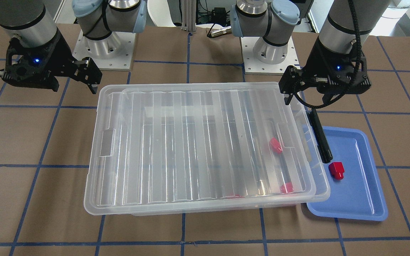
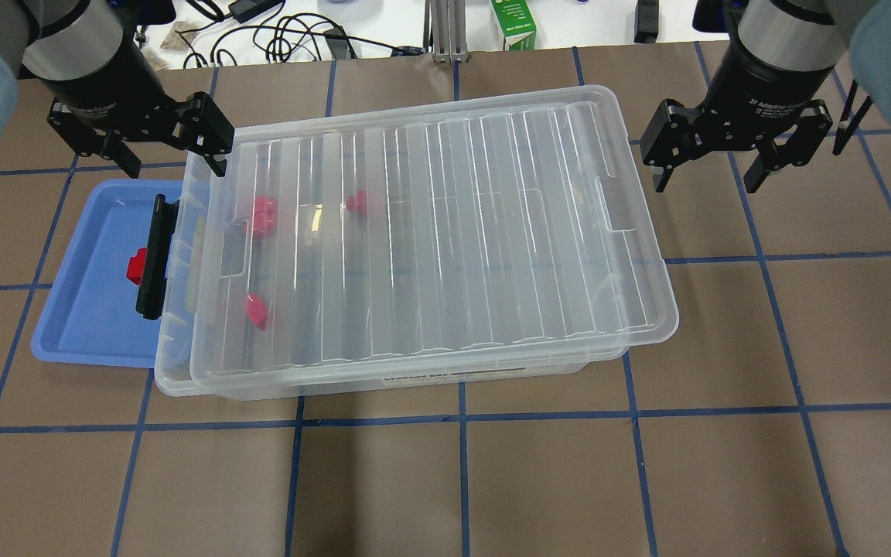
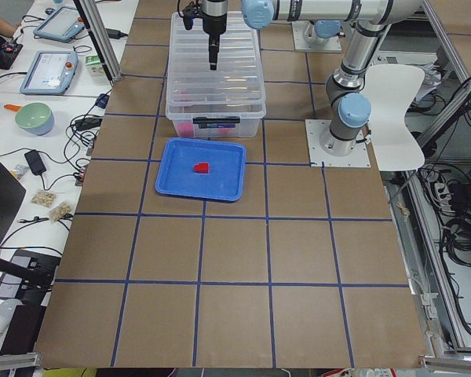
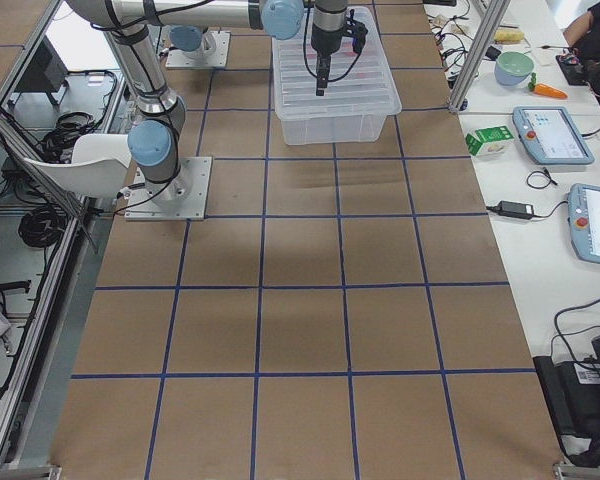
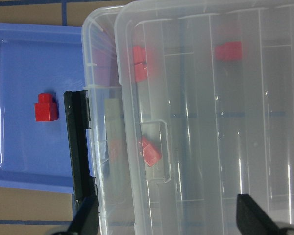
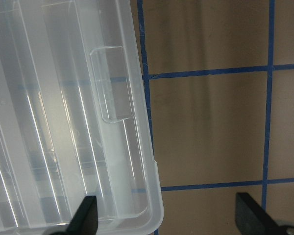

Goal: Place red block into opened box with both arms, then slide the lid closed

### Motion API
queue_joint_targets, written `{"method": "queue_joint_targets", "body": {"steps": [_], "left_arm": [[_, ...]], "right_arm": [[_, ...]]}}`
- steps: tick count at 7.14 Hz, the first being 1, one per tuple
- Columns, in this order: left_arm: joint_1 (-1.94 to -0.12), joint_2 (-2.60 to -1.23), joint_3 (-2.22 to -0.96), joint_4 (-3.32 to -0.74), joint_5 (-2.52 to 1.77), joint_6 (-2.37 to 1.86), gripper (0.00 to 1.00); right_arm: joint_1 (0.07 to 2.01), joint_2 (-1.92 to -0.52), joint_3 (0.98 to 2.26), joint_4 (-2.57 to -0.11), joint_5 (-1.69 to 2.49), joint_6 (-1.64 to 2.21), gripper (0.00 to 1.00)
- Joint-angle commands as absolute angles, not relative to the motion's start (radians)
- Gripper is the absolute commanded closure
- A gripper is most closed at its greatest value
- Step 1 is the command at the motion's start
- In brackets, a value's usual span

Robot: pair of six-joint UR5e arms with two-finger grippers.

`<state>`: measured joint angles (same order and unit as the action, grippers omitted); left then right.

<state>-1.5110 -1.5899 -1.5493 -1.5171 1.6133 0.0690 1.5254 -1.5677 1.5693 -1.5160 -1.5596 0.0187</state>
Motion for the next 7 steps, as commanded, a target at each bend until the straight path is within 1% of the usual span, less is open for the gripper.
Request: {"method": "queue_joint_targets", "body": {"steps": [1,5,7], "left_arm": [[-1.511,-1.589,-1.549,-1.517,1.612,0.069,0.00],[-1.512,-1.601,-1.548,-1.517,1.608,0.066,0.00],[-1.499,-1.585,-1.534,-1.534,1.618,0.090,0.00]], "right_arm": [[1.526,-1.566,1.569,-1.516,-1.555,0.020,0.00],[1.526,-1.546,1.571,-1.519,-1.560,0.021,0.00],[1.526,-1.528,1.571,-1.528,-1.557,0.017,0.00]]}}
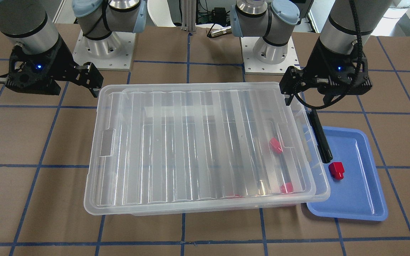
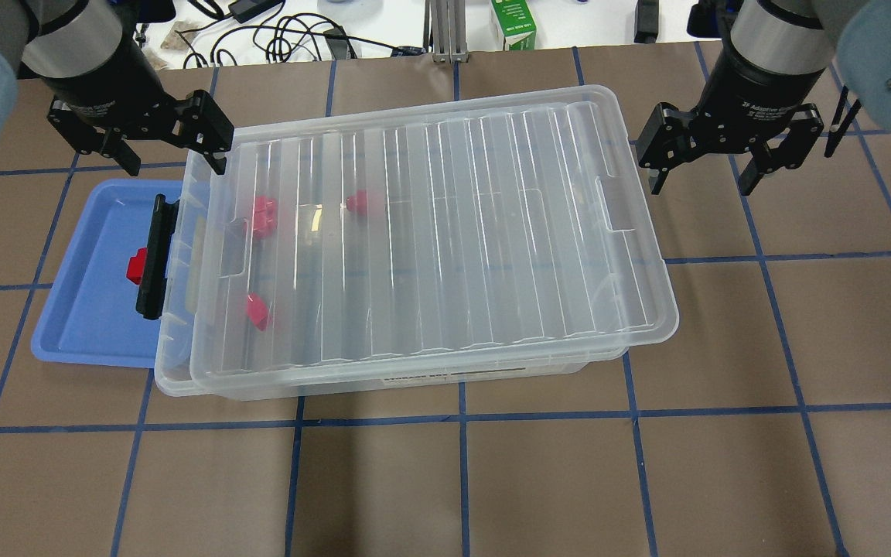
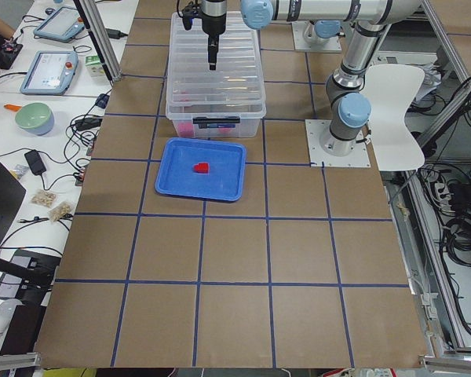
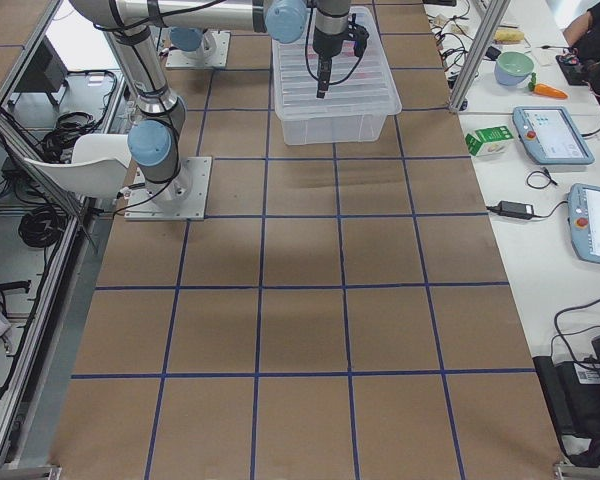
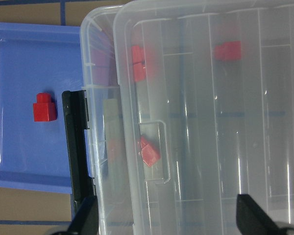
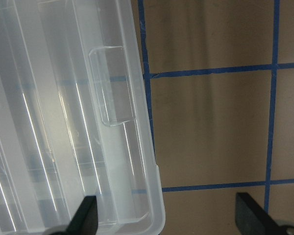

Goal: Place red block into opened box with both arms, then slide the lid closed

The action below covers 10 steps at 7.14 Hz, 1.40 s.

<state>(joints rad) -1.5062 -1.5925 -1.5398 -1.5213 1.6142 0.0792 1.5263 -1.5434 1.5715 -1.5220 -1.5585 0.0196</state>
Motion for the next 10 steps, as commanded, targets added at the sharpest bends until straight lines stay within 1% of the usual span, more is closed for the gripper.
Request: {"method": "queue_joint_targets", "body": {"steps": [1,2,3,5,6,8,9,10], "left_arm": [[-1.491,-1.583,-1.528,-1.534,1.618,0.109,0.00],[-1.444,-1.582,-1.537,-1.534,1.612,0.174,0.00],[-1.365,-1.591,-1.540,-1.534,1.605,0.293,0.00],[-1.205,-1.615,-1.551,-1.531,1.598,0.432,0.00],[-1.163,-1.637,-1.554,-1.522,1.603,0.521,0.00],[-1.056,-1.722,-1.565,-1.435,1.595,0.668,0.00],[-1.007,-1.767,-1.577,-1.411,1.527,0.673,0.00],[-1.000,-1.829,-1.595,-1.351,1.475,0.673,0.00]], "right_arm": [[1.526,-1.488,1.569,-1.534,-1.557,0.014,0.00],[1.526,-1.448,1.569,-1.563,-1.559,0.009,0.00],[1.526,-1.422,1.571,-1.613,-1.559,0.006,0.00],[1.526,-1.367,1.569,-1.629,-1.559,0.008,0.00],[1.526,-1.349,1.568,-1.666,-1.559,0.003,0.00],[1.526,-1.303,1.568,-1.701,-1.559,0.003,0.00],[1.526,-1.298,1.568,-1.701,-1.559,0.002,0.00],[1.526,-1.292,1.568,-1.703,-1.559,0.003,0.00]]}}
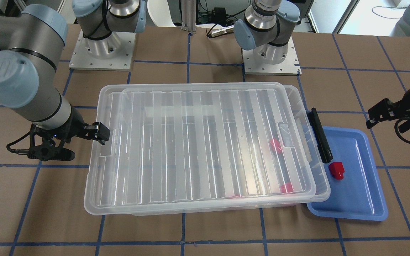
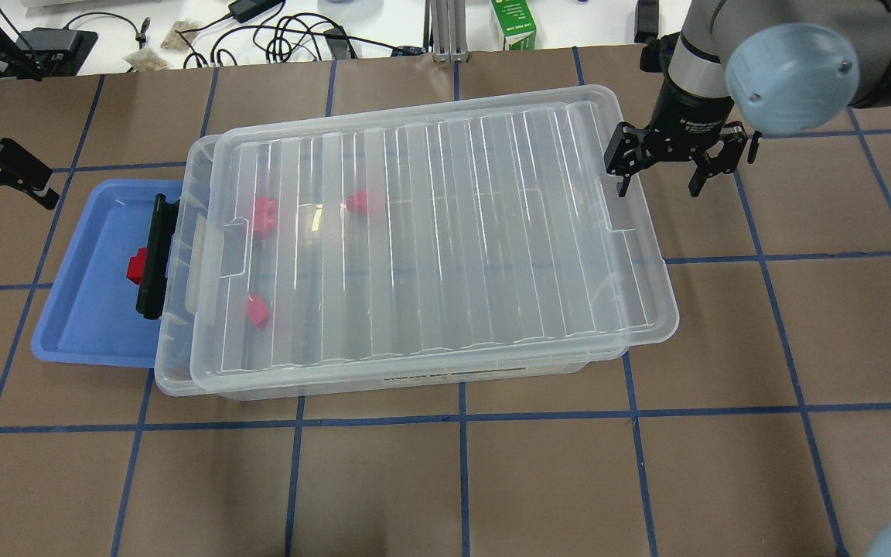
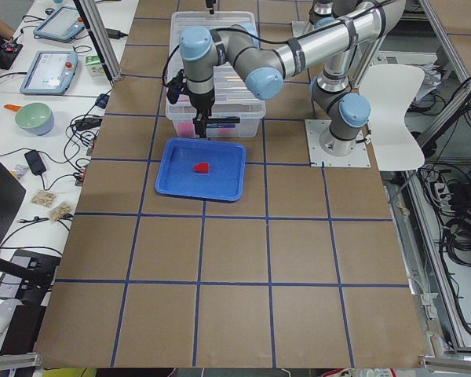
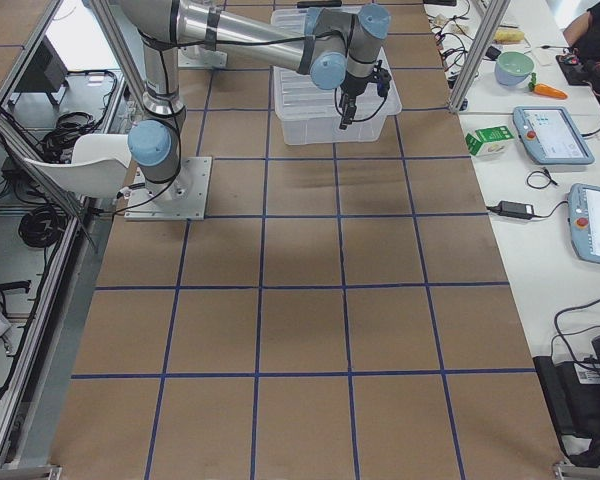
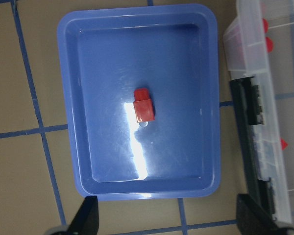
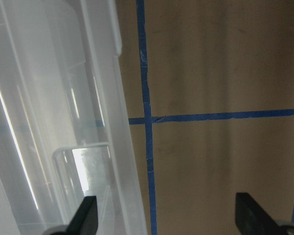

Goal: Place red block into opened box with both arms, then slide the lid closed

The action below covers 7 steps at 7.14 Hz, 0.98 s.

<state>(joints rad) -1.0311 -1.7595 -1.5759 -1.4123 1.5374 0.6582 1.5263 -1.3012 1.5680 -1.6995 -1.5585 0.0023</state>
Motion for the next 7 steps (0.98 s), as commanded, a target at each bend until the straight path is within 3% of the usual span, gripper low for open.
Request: {"method": "queue_joint_targets", "body": {"steps": [1,7], "left_arm": [[-1.000,-1.883,-1.621,-1.282,1.471,0.666,0.00],[-1.029,-1.989,-1.710,-1.143,1.470,0.634,0.00]], "right_arm": [[1.526,-1.279,1.568,-1.718,-1.559,0.000,0.00],[1.517,-1.253,1.551,-1.735,-1.566,-0.005,0.00]]}}
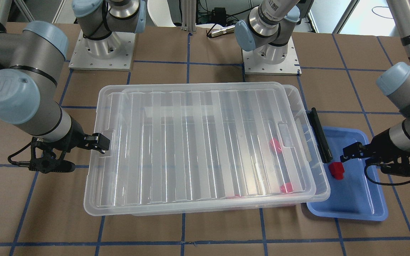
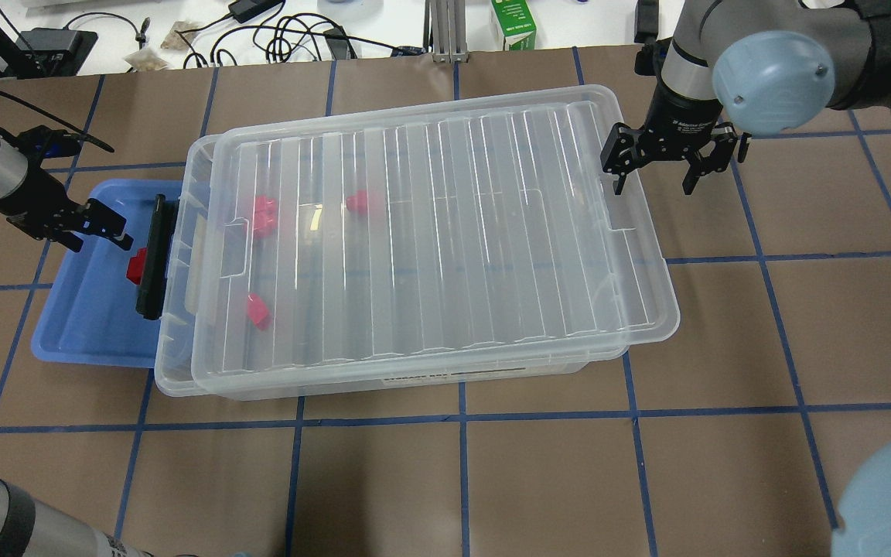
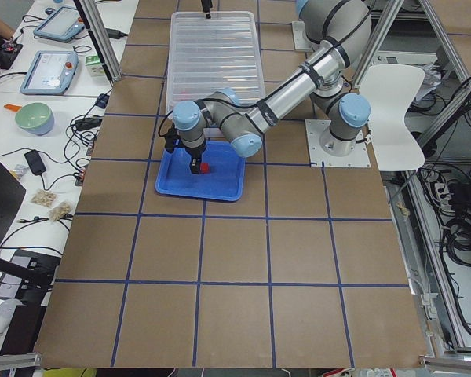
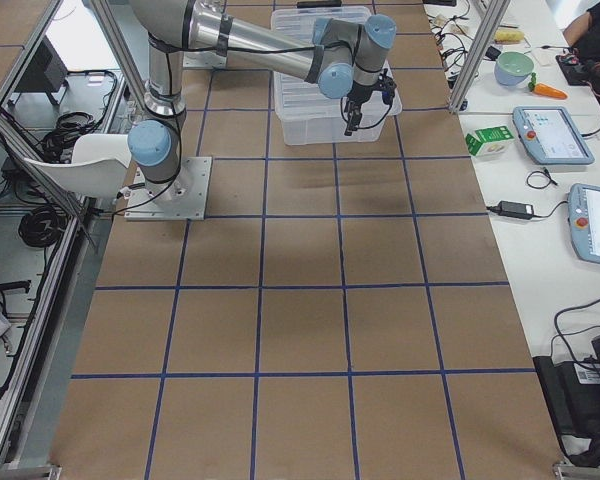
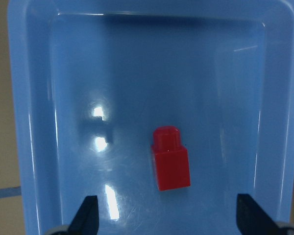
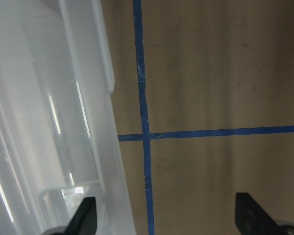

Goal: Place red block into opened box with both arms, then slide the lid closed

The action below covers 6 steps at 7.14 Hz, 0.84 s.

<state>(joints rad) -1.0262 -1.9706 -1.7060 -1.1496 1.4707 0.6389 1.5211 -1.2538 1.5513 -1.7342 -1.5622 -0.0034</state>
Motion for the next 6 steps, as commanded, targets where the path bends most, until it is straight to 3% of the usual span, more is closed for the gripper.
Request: {"method": "queue_joint_targets", "body": {"steps": [1,6], "left_arm": [[-1.029,-2.009,-1.710,-1.131,1.470,0.609,0.00],[-1.046,-2.062,-1.713,-1.120,1.416,0.534,0.00]], "right_arm": [[1.513,-1.252,1.552,-1.735,-1.569,-0.005,0.00],[1.456,-1.250,1.549,-1.740,-1.575,-0.061,0.00]]}}
